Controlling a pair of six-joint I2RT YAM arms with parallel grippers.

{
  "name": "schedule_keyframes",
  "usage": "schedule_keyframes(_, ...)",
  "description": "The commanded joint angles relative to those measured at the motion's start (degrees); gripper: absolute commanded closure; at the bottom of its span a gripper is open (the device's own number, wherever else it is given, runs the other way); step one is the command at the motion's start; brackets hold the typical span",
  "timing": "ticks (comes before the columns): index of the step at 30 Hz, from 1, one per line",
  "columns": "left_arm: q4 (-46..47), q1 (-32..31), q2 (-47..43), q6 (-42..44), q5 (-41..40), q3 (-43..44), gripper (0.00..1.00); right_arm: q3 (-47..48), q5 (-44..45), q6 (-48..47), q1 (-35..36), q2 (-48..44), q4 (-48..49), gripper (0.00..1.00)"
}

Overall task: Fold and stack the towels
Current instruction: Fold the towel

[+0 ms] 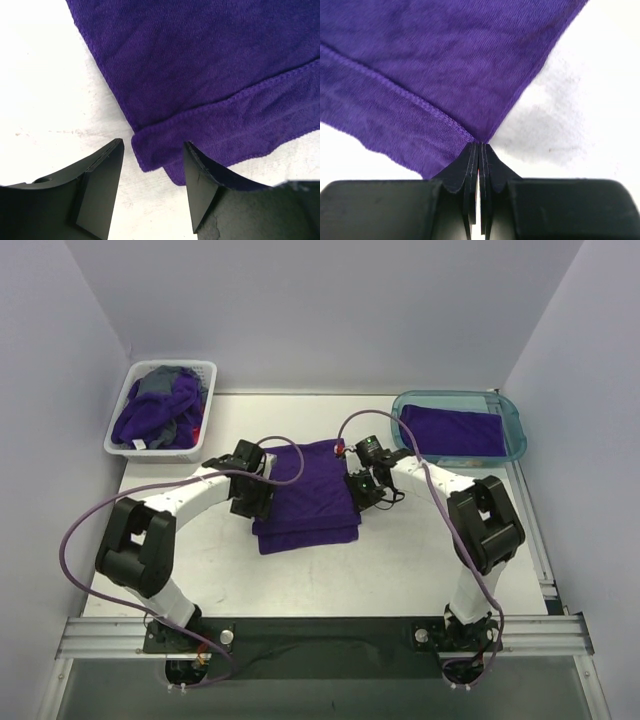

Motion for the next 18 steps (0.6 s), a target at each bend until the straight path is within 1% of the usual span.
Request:
schedule_keyframes(1,-0.2,0.3,-4.1,-1.5,1.0,-1.0,0.39,-1.8,-1.2,-1.6,0.8,-5.3,-2.4,1.0)
schedule_keyframes(5,0.1,0.3,-6.2,-3.4,0.8,-2.7,0.39,-4.2,-1.9,-1.9,1.8,-8.8,-2.4,1.0)
schedule_keyframes(13,2.9,0.3,-11.9,-8.8,0.6,-8.4,0.39,-9.9,-3.3,-0.3,5.0,-11.3,-4.8,1.0)
schedule_keyframes(15,3.1,0.3,-13.0,-9.6,0.1,-8.8,0.39,-11.2,-3.0,0.5,5.4,-11.4,-6.2,0.98)
schedule_keyframes(18,3.6,0.3,-14.0,-10.2,-0.7,-8.9,0.39,-12.4,-2.4,1.2,6.7,-11.2,-7.8,0.92)
